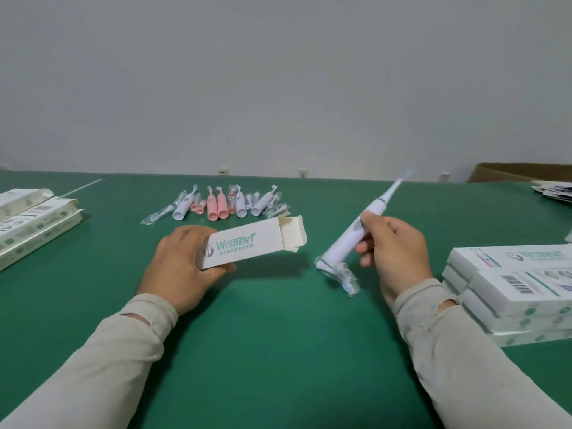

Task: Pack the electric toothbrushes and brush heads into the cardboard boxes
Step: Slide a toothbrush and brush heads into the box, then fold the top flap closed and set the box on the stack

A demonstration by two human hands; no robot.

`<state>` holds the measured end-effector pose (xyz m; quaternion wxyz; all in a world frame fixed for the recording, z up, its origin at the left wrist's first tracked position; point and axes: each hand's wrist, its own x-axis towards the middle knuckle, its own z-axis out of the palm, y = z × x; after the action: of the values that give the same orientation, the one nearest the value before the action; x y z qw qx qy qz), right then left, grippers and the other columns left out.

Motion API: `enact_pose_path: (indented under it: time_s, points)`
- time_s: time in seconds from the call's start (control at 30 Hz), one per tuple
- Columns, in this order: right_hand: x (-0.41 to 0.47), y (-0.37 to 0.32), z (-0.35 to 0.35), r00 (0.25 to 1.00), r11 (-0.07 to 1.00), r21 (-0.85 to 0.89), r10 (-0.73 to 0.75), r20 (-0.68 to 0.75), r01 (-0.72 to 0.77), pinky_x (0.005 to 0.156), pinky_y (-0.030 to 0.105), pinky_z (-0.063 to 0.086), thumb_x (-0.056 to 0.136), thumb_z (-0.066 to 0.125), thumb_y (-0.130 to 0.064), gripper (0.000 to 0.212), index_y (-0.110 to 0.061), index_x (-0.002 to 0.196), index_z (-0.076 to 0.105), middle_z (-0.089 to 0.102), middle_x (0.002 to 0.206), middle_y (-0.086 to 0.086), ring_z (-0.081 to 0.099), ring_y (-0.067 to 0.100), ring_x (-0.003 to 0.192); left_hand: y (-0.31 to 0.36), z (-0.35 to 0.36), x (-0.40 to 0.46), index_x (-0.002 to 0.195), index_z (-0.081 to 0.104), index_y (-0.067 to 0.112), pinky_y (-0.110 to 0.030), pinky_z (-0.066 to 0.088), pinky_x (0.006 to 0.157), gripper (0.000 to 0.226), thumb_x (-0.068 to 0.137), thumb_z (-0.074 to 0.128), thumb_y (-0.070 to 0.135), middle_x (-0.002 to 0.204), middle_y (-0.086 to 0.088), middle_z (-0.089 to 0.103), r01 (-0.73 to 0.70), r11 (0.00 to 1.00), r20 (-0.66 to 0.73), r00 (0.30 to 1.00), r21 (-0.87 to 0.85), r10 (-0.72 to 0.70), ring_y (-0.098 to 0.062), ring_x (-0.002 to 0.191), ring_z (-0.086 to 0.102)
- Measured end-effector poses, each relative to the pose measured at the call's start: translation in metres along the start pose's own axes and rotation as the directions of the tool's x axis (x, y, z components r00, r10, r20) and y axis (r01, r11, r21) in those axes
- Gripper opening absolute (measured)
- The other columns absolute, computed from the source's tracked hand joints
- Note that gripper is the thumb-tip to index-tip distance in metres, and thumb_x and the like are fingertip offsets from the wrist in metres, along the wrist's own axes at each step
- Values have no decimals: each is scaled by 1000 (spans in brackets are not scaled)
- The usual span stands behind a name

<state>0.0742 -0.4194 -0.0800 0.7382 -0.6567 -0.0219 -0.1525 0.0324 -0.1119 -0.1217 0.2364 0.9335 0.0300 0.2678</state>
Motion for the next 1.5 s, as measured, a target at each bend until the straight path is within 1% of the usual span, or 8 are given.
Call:
enact_pose_path:
  time_s: [0.17,0.53,0.7,0.8,0.9,1.17,1.4,1.5]
  points:
    - [-11,-11,11,994,930,367,-45,97,6,54,23,56,77,65,-13,15,-4,89,61,72,72,8,68,16,61,-2,1,1,120,57,35,-35,36,99,57,71,82,50,125,9,54,-29,999,14,999,14,29,-21,120,46]
    - [-20,-7,14,963,973,217,21,267,-81,49,23,50,90,60,5,15,-4,102,59,74,78,11,67,17,66,1,0,-2,120,57,35,-34,36,96,59,69,78,55,124,12,54,-72,997,-17,997,-31,72,-20,118,46]
    - [-26,6,23,907,990,-127,100,409,-52,49,23,46,83,80,-15,25,-16,106,70,73,81,-4,64,14,64,3,1,-2,119,56,38,-33,37,93,57,69,80,53,121,17,51,-95,995,-16,995,-31,94,-18,115,44]
    - [-20,2,20,960,984,122,96,265,-132,56,27,56,83,78,-5,38,-11,114,56,71,76,0,68,18,64,-3,0,0,120,57,36,-36,38,95,58,69,81,54,124,11,54,-49,999,-33,998,5,49,-21,117,45]
    - [-14,-5,10,978,977,206,5,211,-50,68,24,59,87,70,3,28,-9,109,59,76,86,8,75,21,77,-7,-1,1,121,57,34,-37,37,99,61,69,80,55,126,9,55,-20,1000,-26,999,22,21,-22,120,45]
    - [-26,4,19,884,855,-310,-301,358,417,63,22,53,85,77,-23,8,-29,83,74,68,69,-9,62,6,62,-5,1,0,120,56,36,-34,36,97,60,69,80,56,124,11,54,-49,999,-4,999,-17,49,-19,118,46]
    - [-25,1,14,864,867,-323,-207,458,379,80,38,58,95,63,-14,18,-32,96,64,73,86,-10,69,10,71,0,-2,0,122,57,34,-38,40,98,62,69,79,56,123,10,55,-45,998,13,999,-30,46,-21,118,46]
    - [-27,3,18,843,805,-344,-320,433,483,71,18,48,89,73,-17,12,-28,90,72,67,83,-15,59,4,71,3,-3,-2,120,57,37,-36,39,96,60,68,78,57,119,14,53,-66,996,11,998,-54,67,-19,116,46]
